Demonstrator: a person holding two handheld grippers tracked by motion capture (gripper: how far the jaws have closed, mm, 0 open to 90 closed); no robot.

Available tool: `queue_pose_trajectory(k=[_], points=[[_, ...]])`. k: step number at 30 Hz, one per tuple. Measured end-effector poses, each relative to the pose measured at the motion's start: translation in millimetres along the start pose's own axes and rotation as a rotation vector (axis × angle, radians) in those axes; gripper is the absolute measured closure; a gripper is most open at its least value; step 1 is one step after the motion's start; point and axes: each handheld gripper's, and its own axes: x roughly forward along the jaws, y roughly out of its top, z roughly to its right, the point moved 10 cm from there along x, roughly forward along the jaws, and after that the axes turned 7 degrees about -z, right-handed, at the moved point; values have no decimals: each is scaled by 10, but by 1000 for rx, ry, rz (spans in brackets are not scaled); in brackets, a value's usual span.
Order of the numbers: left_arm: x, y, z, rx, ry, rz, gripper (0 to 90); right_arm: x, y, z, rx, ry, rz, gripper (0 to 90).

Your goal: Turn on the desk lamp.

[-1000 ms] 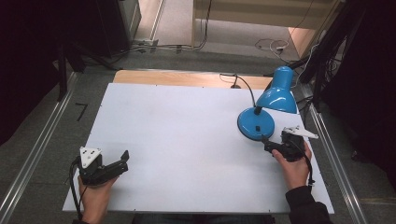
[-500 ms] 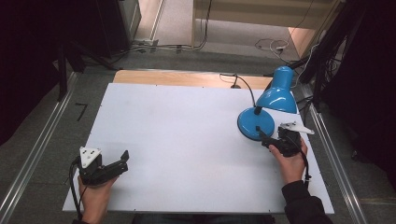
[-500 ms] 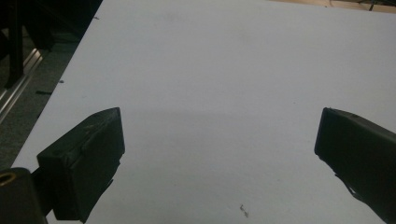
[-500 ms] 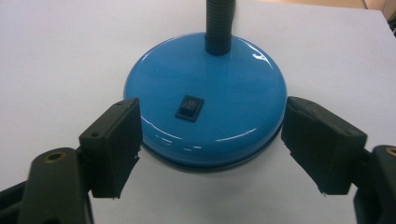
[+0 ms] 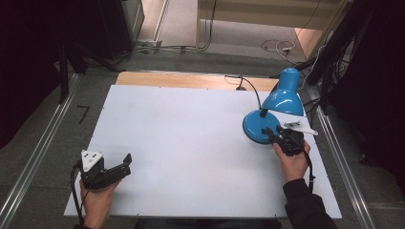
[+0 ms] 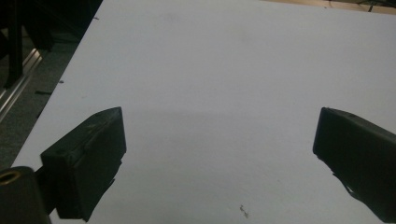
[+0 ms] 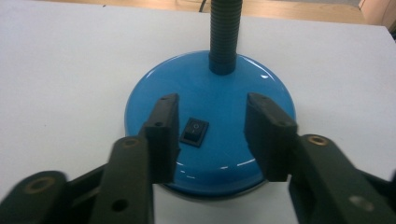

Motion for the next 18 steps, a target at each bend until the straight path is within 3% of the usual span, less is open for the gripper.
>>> queue_pose_trajectory(k=[6,11,18], points=[[0,1,-1,-2,0,1,34,79,-6,-37,23,47,-23,733],[1,1,0,-1,-2,1,34,130,-12,-59,23,54,-38,853],[1,2,0,-1,-3,1,34,188,-9,-84,22,62,-53,873]])
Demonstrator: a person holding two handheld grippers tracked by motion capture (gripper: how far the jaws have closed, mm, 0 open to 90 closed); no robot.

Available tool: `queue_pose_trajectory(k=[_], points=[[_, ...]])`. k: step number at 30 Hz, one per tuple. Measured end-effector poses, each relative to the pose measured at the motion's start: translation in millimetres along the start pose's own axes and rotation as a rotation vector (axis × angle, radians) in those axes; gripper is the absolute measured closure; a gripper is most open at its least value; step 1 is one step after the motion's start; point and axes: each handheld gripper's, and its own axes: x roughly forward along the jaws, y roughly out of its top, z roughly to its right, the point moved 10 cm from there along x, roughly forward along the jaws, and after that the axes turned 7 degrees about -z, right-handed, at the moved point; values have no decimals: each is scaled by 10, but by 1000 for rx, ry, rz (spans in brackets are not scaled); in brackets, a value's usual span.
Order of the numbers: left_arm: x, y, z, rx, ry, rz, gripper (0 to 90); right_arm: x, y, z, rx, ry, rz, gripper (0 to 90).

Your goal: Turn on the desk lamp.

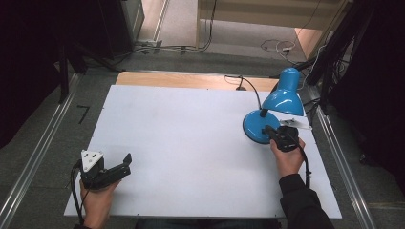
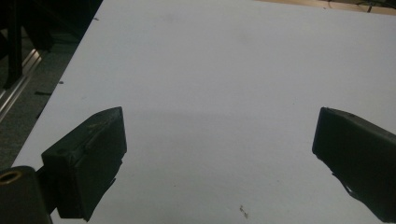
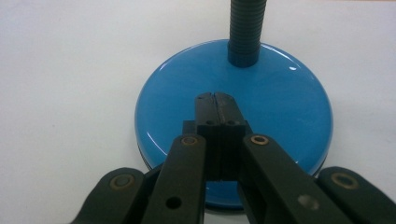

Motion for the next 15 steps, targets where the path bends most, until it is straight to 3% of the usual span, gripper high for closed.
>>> queue_pose_trajectory(k=[5,15], points=[[1,0,-1,0,0,0,34,37,-12,6,19,2,-10,874],[2,0,0,0,-1,-1,34,63,-22,20,11,-9,-19,874]])
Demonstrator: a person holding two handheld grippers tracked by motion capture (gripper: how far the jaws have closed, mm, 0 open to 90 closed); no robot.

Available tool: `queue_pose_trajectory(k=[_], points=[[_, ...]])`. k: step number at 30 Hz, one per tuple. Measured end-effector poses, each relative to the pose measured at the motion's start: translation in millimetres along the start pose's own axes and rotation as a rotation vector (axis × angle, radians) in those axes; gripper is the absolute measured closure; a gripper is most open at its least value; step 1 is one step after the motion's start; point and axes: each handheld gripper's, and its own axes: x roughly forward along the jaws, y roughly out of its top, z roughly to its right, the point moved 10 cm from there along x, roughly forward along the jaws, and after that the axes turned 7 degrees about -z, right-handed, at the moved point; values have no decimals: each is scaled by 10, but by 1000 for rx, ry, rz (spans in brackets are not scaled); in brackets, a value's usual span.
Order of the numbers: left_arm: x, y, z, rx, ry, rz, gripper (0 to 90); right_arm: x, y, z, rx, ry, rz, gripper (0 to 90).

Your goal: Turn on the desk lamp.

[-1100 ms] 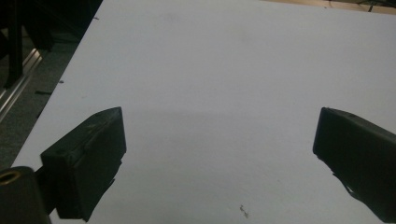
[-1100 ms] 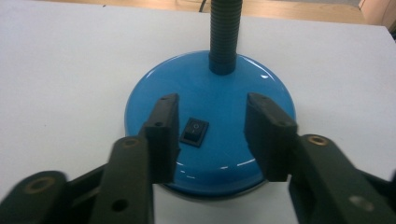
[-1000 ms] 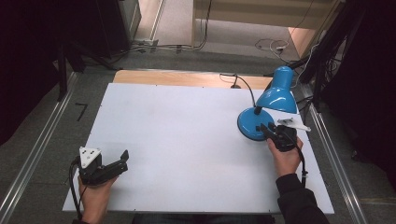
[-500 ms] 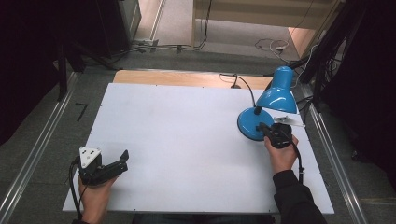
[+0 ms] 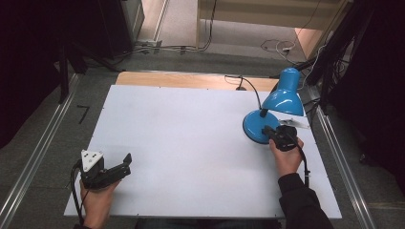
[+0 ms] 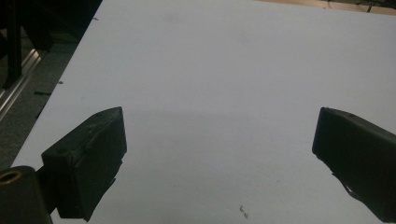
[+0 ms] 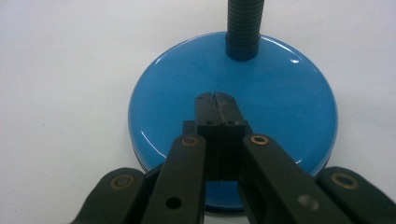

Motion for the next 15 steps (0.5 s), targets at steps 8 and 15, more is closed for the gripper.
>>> queue_pose_trajectory(k=[8,15], points=[[1,0,2,0,0,0,34,7,0,5,-2,-2,-1,874],[5,-4,5,0,-2,-3,34,18,-6,5,-8,-4,-6,874]])
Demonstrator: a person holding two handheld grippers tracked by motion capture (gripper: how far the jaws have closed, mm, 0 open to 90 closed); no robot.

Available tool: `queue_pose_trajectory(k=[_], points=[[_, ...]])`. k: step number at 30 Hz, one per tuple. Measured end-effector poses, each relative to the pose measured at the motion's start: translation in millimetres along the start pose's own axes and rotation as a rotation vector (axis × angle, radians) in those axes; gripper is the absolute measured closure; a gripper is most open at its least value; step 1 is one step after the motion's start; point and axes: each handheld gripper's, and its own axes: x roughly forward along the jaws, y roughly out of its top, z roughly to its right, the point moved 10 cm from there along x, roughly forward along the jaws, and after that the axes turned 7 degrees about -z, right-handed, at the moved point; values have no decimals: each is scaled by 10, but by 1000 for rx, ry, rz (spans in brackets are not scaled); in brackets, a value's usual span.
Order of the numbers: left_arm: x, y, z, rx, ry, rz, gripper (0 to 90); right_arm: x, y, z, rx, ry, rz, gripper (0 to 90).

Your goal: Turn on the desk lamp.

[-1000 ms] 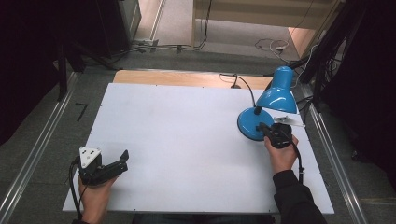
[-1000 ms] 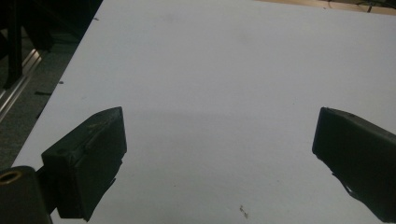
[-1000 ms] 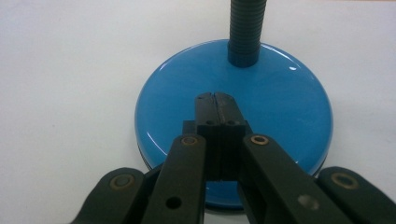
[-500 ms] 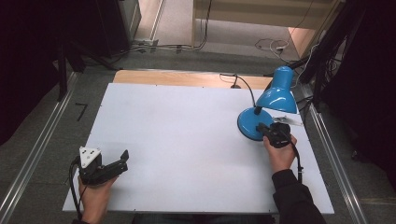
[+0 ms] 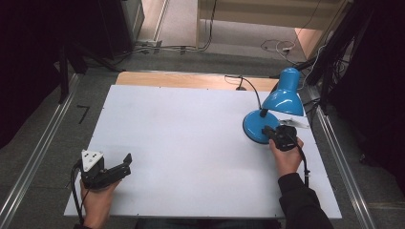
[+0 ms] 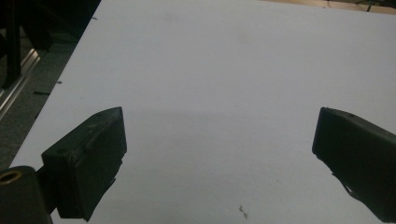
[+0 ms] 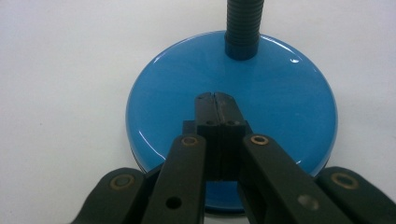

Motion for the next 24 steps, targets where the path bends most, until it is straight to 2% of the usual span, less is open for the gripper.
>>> queue_pose_trajectory(k=[12,24], points=[[11,-2,12,-1,-7,-2,35,8,-11,-5,2,-1,-3,877],[-3,-5,6,-3,-8,-3,35,10,-10,-45,-24,-12,4,878]])
